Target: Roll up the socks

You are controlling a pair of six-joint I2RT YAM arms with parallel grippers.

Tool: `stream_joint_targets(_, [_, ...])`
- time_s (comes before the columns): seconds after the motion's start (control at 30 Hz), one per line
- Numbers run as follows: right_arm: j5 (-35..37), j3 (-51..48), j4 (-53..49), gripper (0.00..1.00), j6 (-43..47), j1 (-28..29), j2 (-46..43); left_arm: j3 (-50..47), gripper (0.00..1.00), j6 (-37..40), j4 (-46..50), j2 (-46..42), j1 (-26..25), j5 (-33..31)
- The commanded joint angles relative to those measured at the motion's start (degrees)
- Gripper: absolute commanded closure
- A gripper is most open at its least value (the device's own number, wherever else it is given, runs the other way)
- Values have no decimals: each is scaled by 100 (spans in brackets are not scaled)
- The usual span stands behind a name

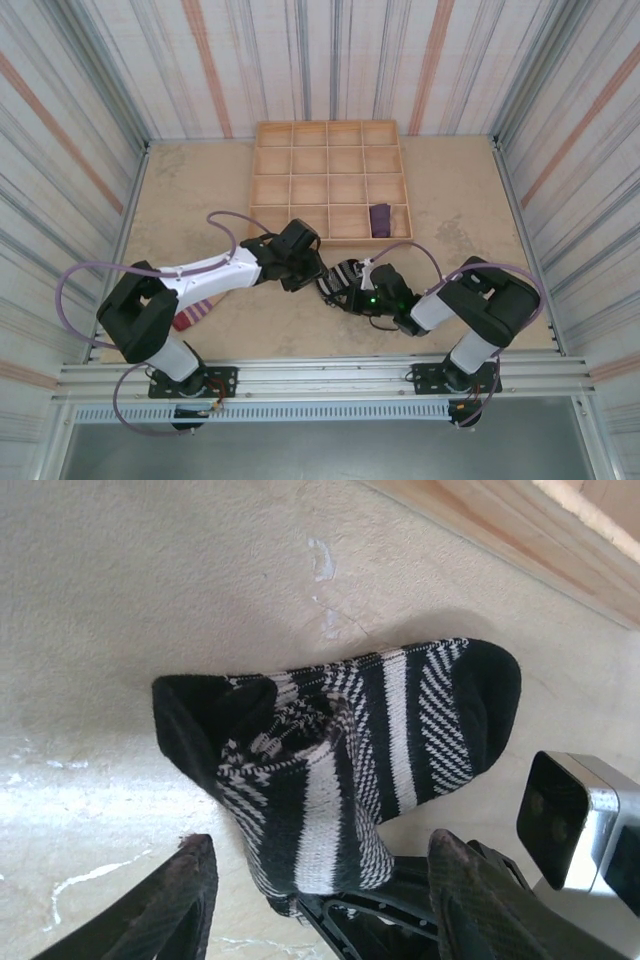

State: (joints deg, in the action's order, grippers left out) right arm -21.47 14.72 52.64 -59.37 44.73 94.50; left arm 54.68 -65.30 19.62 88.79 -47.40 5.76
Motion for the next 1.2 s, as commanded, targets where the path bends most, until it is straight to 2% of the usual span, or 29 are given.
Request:
stream_joint_targets(0.0, [-351, -274, -1726, 100, -496, -101, 423, -187, 43, 342, 192, -311, -68, -332])
stream_joint_targets(0.13, [-445, -189, -2048, 100, -577, -244, 337, -446, 44, 547, 131, -491, -112, -454])
stream_joint_targets(0.3, [-604, -47, -2696, 100, -594, -475, 133, -788, 40, 615, -378, -567, -109, -463])
stream_joint_targets(0.7, [-749, 308, -3253, 100, -354, -657, -21, -863, 40, 606, -1697, 177, -128, -367])
stream_joint_targets(1.0, [-1070, 378, -3080, 100, -348, -965, -19, -925, 48, 365, -1944, 626, -168, -171])
stream_joint_targets(1.17, [-1242, 601, -3132, 100, -273, -1045, 3, -808, 53, 230, -1665, 803, -208, -164])
